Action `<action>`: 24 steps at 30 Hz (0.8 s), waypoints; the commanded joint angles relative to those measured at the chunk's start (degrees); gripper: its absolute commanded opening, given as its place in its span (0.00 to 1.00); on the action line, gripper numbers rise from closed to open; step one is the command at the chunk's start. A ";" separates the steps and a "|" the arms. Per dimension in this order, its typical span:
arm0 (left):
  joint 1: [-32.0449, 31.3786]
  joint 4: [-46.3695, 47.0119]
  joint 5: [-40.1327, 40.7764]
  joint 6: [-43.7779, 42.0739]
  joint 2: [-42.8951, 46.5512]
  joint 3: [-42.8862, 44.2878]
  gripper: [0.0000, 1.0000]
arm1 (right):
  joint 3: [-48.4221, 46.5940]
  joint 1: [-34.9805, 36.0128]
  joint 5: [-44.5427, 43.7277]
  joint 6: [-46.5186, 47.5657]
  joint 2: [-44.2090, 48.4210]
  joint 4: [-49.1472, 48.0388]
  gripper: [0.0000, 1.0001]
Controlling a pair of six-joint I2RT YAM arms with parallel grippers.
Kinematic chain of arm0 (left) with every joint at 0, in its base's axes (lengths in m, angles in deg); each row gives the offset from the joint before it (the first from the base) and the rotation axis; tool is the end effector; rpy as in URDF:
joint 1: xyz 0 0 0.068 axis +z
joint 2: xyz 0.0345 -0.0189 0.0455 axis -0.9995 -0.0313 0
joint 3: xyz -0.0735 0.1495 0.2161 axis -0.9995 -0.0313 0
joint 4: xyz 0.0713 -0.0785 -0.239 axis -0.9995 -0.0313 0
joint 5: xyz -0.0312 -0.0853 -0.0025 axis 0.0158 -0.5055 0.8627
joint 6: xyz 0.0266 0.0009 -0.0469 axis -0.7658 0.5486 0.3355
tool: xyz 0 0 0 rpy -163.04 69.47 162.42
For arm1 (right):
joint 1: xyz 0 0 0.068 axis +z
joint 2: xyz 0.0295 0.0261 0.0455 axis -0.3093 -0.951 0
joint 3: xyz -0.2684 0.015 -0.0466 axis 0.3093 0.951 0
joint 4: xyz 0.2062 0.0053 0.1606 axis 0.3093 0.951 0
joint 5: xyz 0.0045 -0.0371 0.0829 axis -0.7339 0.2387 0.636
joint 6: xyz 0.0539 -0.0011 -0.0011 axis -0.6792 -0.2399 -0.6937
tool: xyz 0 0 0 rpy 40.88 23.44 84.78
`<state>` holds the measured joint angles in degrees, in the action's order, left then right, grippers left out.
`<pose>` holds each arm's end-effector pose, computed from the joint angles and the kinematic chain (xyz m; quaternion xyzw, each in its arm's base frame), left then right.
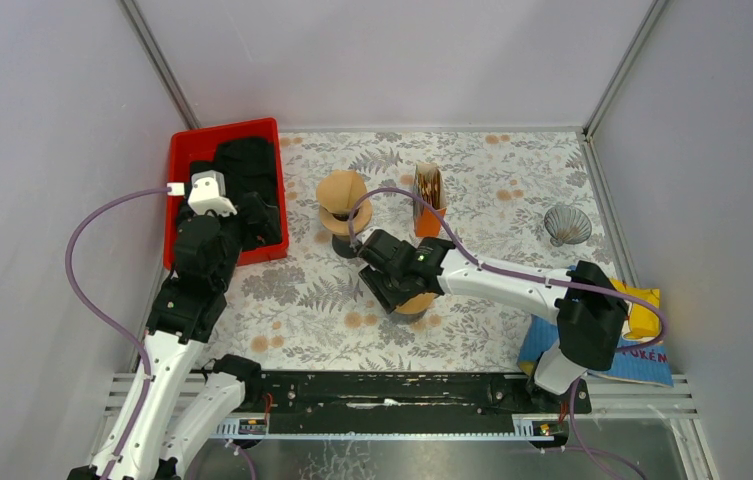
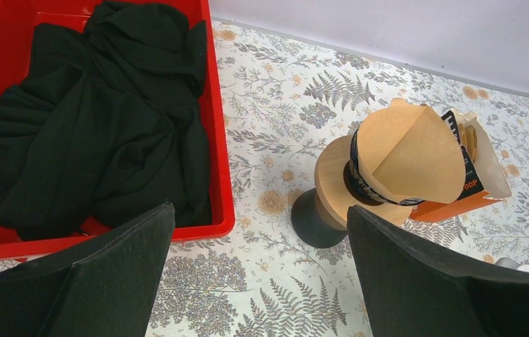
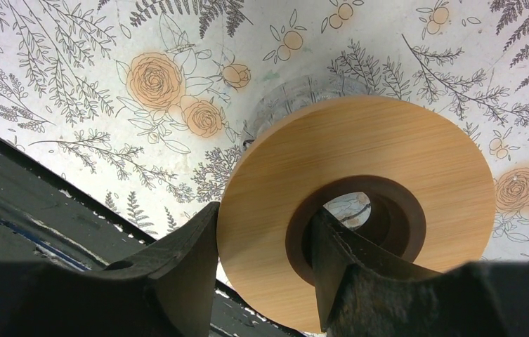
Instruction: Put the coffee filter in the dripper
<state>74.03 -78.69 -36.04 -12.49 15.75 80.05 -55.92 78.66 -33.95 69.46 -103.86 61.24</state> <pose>0.1480 -0.0295 0.3597 -0.0891 0.7773 -0.0866 0.6168 0.1725 0.2969 0.2469 -0.3551 0.8927 0.1124 0.2537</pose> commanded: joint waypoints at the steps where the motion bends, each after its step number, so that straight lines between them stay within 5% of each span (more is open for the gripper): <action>1: 0.46 3.05 -0.79 0.39 0.69 -0.47 1.00 | -2.37 0.74 -0.34 -0.42 -0.71 -1.27 0.45; 8: 0.70 3.05 -0.95 0.40 0.86 -0.64 1.00 | -2.85 0.97 0.20 -0.21 0.16 -1.68 0.54; 24: 1.04 3.05 -1.46 0.50 1.04 -0.82 1.00 | -5.72 2.04 -1.49 0.92 -0.63 -0.31 0.55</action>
<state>74.47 -78.69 -36.89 -12.47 16.12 79.79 -58.34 79.77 -34.09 69.72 -104.12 61.53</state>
